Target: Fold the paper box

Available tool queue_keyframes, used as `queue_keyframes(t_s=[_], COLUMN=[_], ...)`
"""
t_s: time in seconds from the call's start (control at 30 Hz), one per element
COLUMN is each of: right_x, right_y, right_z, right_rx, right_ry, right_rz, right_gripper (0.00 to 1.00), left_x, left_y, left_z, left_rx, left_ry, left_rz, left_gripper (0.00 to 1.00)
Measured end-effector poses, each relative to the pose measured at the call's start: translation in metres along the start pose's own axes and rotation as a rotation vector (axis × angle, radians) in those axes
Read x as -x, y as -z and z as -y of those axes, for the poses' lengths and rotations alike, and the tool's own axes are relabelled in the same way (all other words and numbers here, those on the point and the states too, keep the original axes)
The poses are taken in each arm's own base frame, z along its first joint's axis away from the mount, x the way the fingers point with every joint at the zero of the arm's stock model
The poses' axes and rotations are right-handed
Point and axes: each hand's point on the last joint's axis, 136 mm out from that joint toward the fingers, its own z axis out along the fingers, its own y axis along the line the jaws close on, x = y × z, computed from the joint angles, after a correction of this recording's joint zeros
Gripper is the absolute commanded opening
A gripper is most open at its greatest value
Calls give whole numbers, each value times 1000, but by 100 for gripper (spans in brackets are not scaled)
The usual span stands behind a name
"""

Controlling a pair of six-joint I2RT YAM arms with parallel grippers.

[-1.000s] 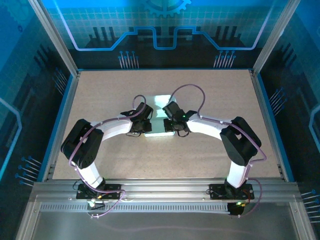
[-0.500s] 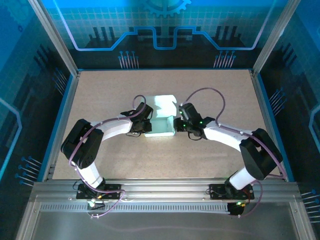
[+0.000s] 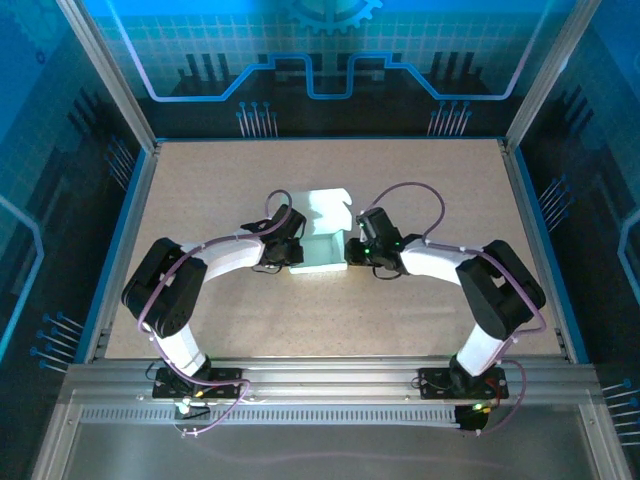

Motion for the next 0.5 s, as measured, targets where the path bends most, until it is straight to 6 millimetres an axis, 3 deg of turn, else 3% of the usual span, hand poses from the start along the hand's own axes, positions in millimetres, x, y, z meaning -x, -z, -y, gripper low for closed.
queue_keyframes(t_s=[0.3, 0.5], right_x=[4, 6], right_y=[0, 16], right_z=[0, 4], right_rx=[-9, -13], right_ry=[3, -29], right_rz=[10, 49], right_gripper=[19, 24], left_x=[0, 0], left_y=[0, 0], left_z=[-1, 0], left_rx=[5, -1], left_ry=[0, -4], left_rz=[0, -3], left_gripper=[18, 18])
